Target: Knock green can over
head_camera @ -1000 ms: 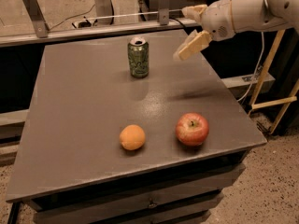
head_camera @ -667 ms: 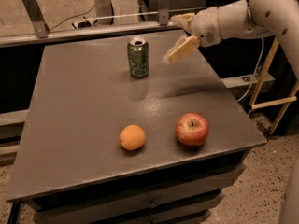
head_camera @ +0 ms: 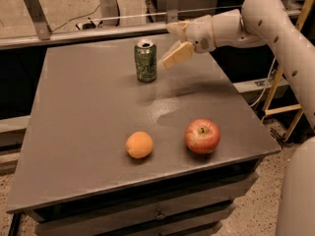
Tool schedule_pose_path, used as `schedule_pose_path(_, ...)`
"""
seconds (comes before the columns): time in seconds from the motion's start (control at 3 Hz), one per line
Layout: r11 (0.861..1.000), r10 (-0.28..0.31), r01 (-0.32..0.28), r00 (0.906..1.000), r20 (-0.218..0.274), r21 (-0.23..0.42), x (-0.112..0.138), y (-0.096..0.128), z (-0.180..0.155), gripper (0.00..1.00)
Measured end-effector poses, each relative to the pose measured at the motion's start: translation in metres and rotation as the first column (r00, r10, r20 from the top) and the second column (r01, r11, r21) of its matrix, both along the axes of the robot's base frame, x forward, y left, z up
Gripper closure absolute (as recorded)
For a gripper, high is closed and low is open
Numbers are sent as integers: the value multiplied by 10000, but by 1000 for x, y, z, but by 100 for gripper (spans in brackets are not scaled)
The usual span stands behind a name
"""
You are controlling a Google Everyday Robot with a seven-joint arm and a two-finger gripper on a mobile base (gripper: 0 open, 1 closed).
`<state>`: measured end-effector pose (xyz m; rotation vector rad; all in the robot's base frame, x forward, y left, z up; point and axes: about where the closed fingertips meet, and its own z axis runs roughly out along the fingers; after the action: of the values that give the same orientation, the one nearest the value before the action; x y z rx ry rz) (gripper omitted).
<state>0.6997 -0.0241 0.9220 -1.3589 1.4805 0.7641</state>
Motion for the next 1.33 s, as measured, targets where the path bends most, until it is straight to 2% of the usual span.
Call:
schedule_pose_path(0.67,9970,284,-253,9987,-424,735,9,38,-11,3)
schedule_pose_path(1.33,9953,471,-419,9971,-591,873,6,55,-16,49)
